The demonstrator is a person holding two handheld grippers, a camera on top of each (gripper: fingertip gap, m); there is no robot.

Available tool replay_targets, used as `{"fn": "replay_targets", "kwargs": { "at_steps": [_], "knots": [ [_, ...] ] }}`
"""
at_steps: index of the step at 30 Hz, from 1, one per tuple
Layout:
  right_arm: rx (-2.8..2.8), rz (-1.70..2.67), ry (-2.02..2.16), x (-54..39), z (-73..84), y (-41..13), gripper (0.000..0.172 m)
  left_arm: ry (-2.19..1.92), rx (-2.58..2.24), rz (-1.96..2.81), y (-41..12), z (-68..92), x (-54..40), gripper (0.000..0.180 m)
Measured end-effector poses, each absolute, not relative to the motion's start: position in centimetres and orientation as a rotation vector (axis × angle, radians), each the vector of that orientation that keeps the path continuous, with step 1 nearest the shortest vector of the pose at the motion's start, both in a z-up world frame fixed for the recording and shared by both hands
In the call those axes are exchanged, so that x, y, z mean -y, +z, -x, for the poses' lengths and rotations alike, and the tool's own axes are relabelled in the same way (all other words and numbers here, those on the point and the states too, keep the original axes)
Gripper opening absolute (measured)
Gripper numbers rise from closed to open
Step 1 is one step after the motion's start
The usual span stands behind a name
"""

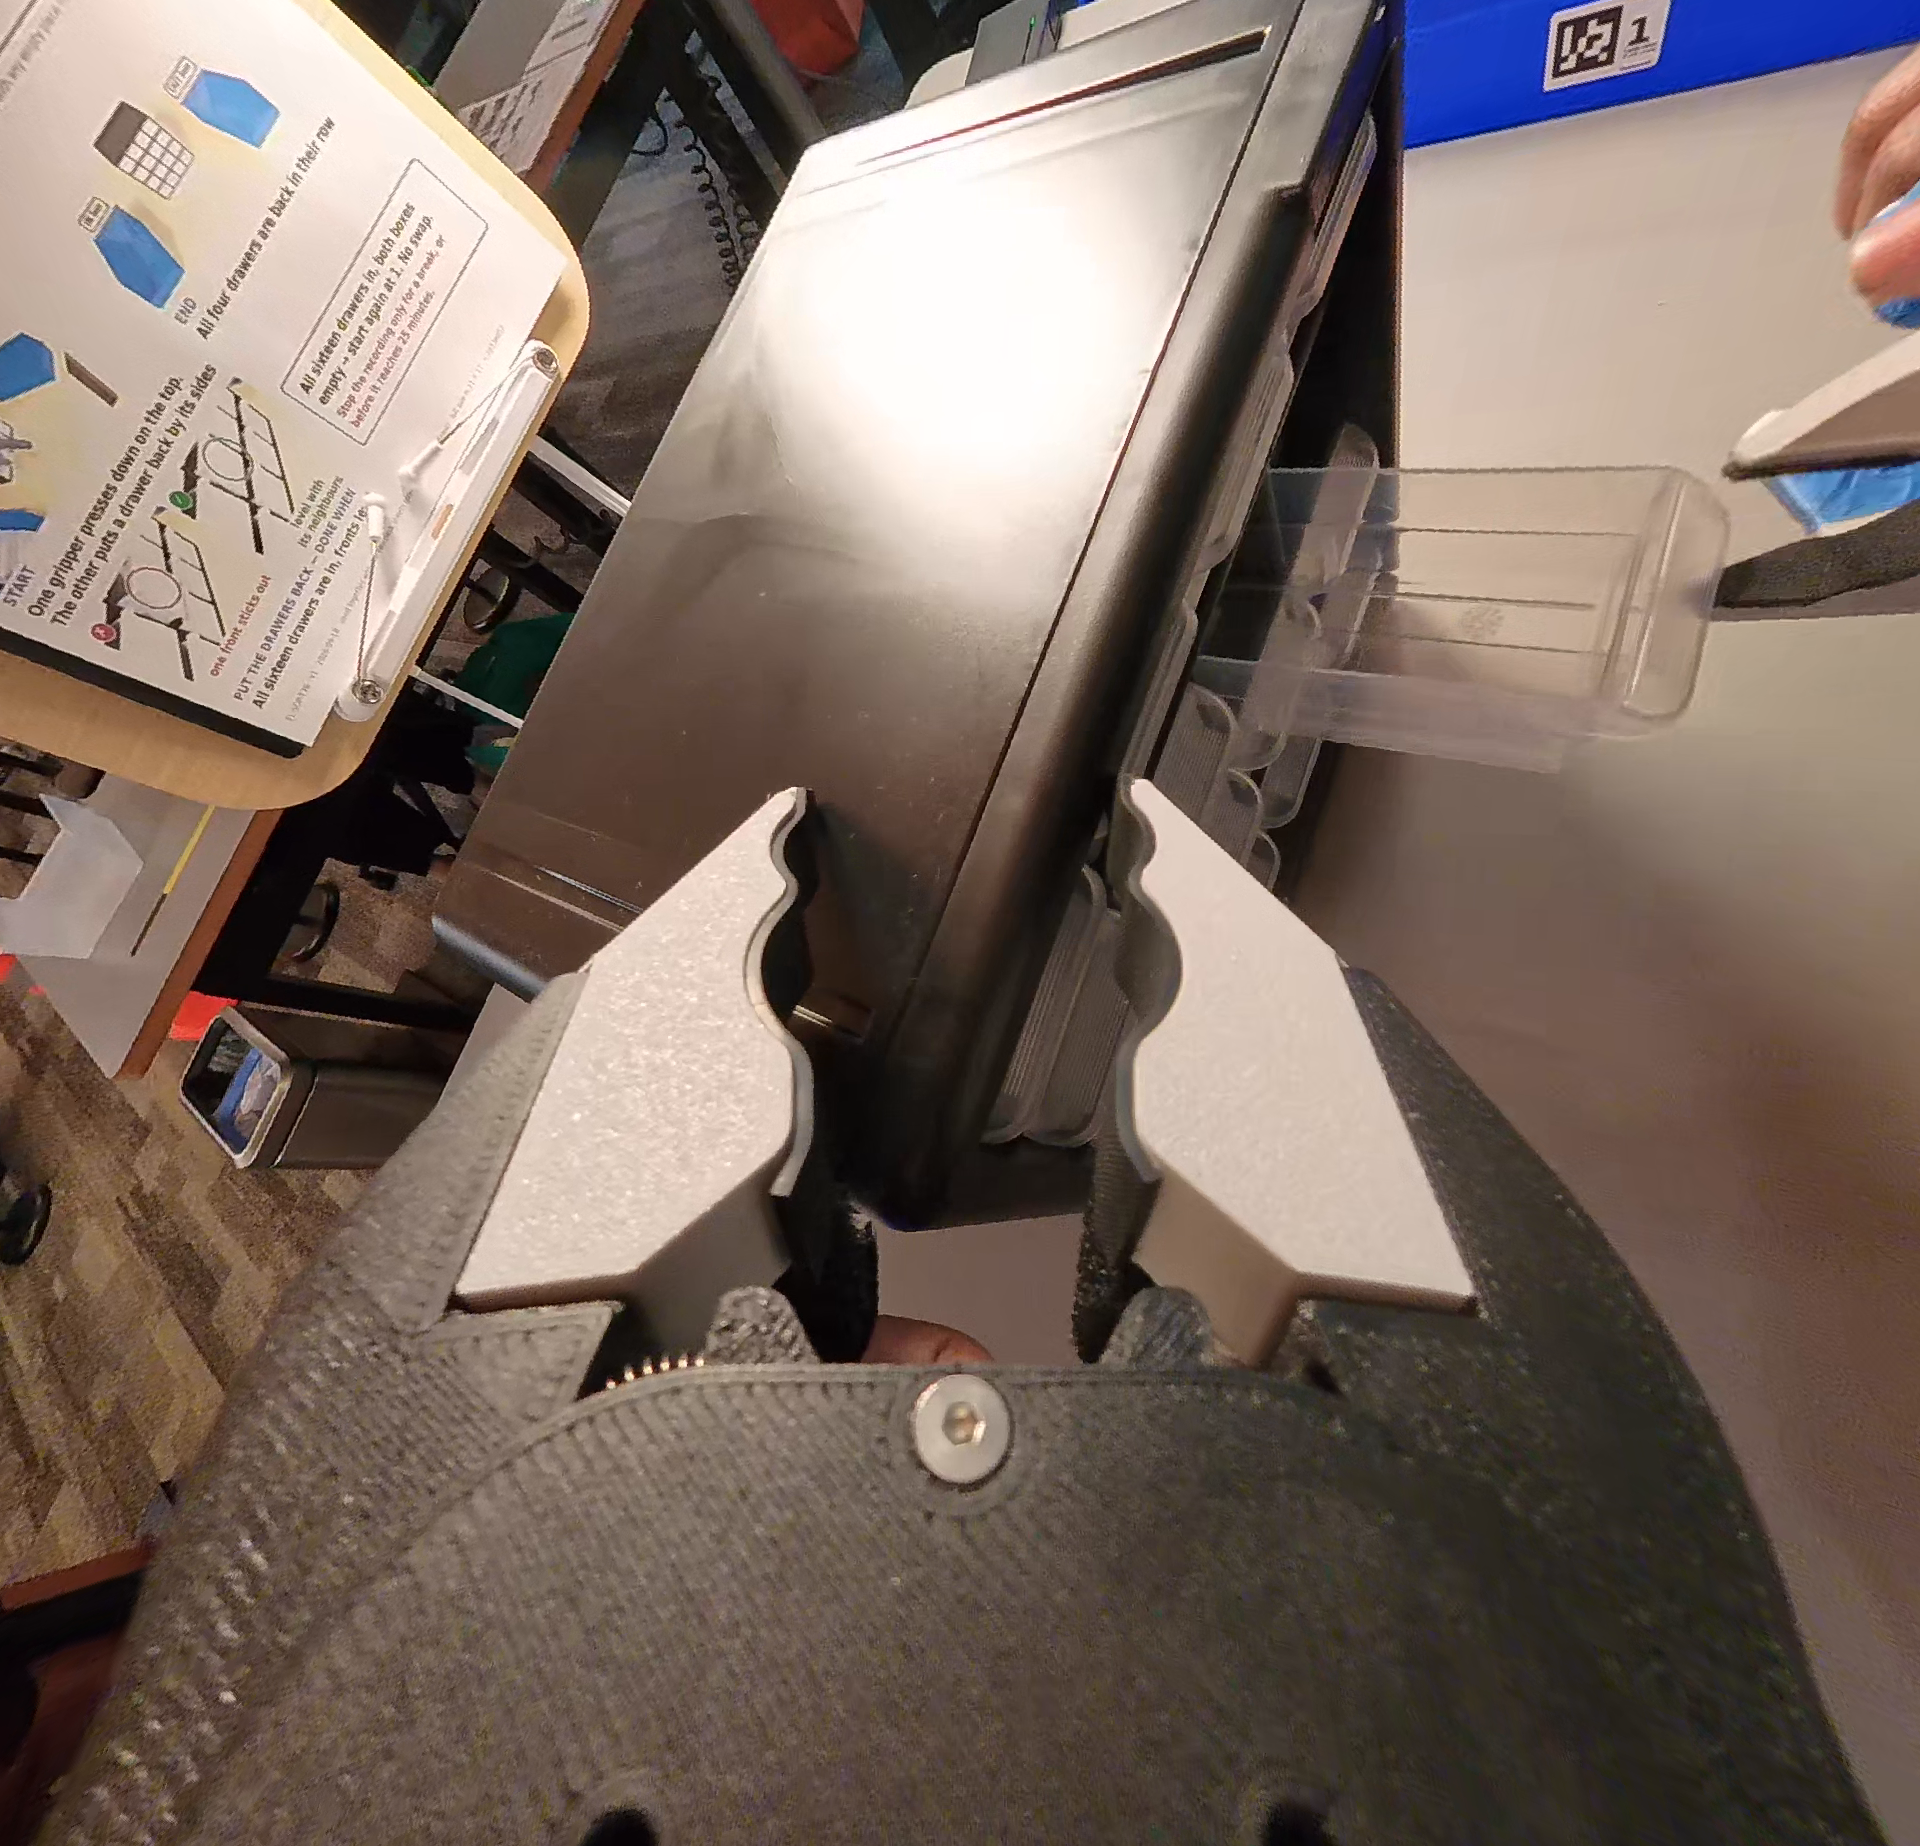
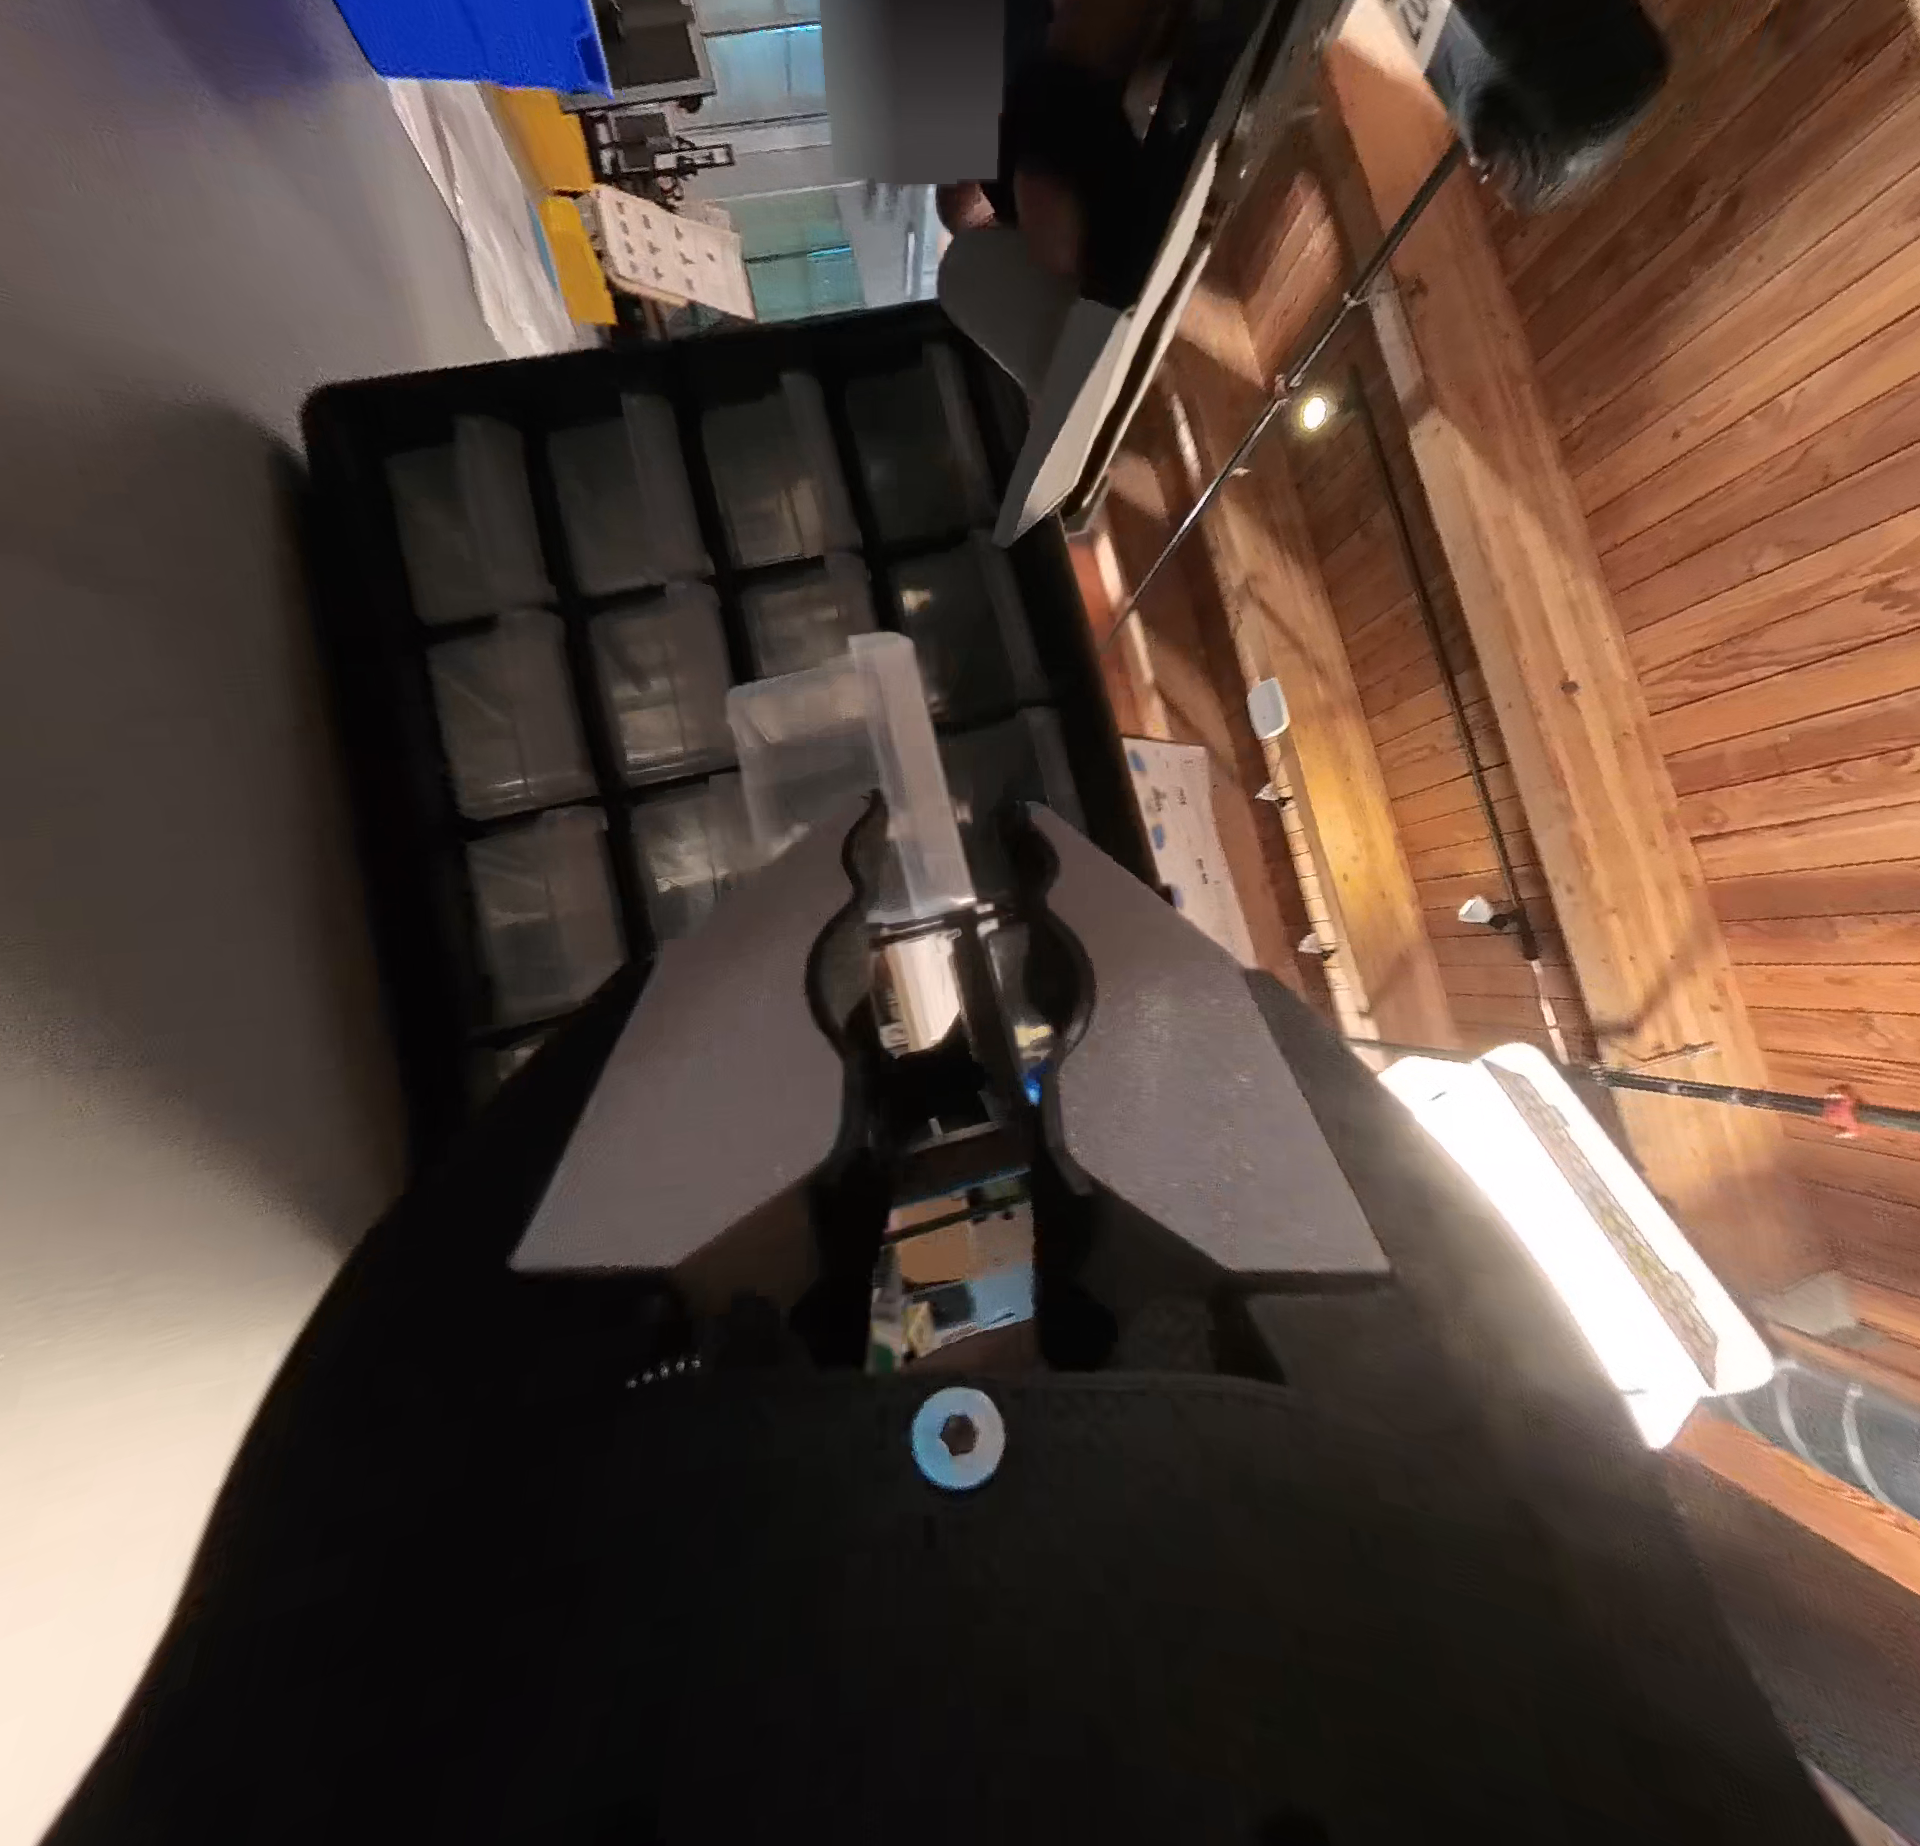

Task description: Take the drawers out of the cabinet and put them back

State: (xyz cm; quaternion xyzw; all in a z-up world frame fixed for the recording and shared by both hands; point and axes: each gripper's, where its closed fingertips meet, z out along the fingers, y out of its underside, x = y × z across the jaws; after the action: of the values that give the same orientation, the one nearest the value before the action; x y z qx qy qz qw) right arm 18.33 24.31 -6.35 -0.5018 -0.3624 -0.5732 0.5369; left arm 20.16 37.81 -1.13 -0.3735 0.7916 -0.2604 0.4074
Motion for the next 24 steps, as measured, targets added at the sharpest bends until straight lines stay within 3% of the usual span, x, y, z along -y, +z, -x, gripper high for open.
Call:
{"fn": "replay_targets", "kwargs": {
  "at_steps": [3,11,24],
  "knots": [
    [0.868,1.289,-1.298,-24.2,-18.5,-6.4,0.036,-0.656,-1.995,0.942,-1.1,-20.2,-37.8,0.058],
    [0.905,1.616,-1.073,-25.8,-19.2,-7.1,0.036,-0.657,-1.991,0.947,-1.2,-20.2,-37.8,0.059],
    [0.988,1.773,-1.091,-26.0,-19.3,-8.0,0.028,-0.659,-1.992,0.951,-1.2,-20.2,-37.9,0.060]
  ]
}}
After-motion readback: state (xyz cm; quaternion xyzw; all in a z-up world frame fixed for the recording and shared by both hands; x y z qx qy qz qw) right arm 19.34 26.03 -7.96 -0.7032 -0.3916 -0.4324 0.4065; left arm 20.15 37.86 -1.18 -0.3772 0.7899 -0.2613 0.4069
